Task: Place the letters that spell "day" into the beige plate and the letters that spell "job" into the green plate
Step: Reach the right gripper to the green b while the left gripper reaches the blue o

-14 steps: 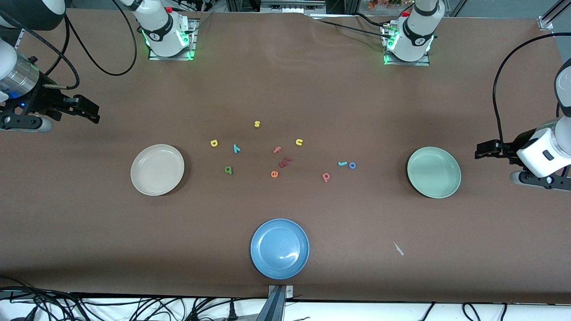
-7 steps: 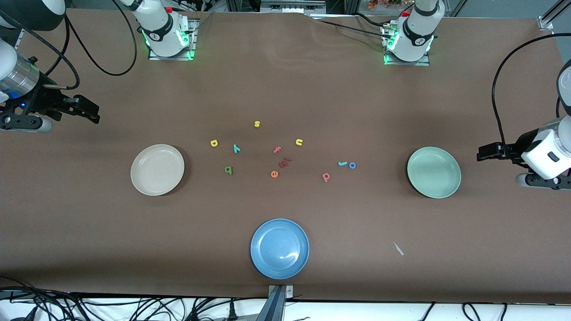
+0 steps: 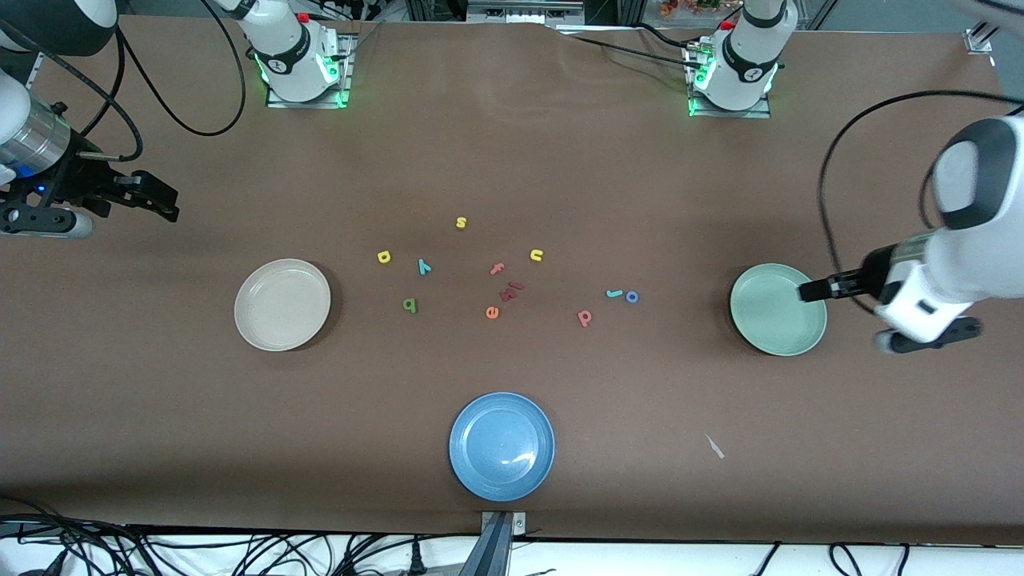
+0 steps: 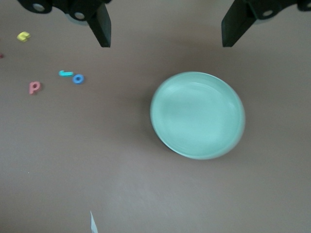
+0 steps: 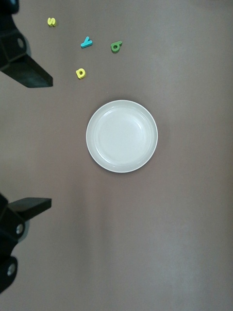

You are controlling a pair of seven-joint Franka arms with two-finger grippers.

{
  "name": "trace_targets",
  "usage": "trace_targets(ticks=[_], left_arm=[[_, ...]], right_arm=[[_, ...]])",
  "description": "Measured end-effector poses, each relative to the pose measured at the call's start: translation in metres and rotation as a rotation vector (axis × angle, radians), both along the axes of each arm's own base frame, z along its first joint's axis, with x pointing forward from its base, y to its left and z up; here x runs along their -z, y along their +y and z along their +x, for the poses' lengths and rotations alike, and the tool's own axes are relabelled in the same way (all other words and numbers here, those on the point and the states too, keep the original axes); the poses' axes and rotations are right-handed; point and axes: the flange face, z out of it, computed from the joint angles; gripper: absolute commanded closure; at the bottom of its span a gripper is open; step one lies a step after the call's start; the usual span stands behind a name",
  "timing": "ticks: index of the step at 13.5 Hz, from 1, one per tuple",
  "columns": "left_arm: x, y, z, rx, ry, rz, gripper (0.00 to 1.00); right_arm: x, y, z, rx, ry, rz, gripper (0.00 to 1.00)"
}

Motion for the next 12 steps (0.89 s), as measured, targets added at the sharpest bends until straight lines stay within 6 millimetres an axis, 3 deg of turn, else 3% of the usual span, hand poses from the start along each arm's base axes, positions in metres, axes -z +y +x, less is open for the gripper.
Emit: trace_targets(ticks=[4, 7, 11, 12], left_arm=[[0.091, -0.078, 0.011, -0.170, 0.066, -0.024, 0.02], [0.145, -0.122, 0.000, -0.253, 0.046, 0.002, 0.02], [0.199, -0.157, -0.030, -0.351, 0.007, 0.037, 0.10], [0.210, -0.161, -0.036, -0.372, 0.001, 0.043, 0.16]], right_arm=[[0.005, 0.001, 0.000, -0.001, 0.024, 0.000, 0.00], [0.016, 0.016, -0.001, -0.027, 0.063, -0.001, 0.00], [0.051, 0.056, 0.008, -0.081, 0.117, 0.025, 0.00], [0.063, 0.070, 0.013, -0.093, 0.119, 0.034, 0.00]])
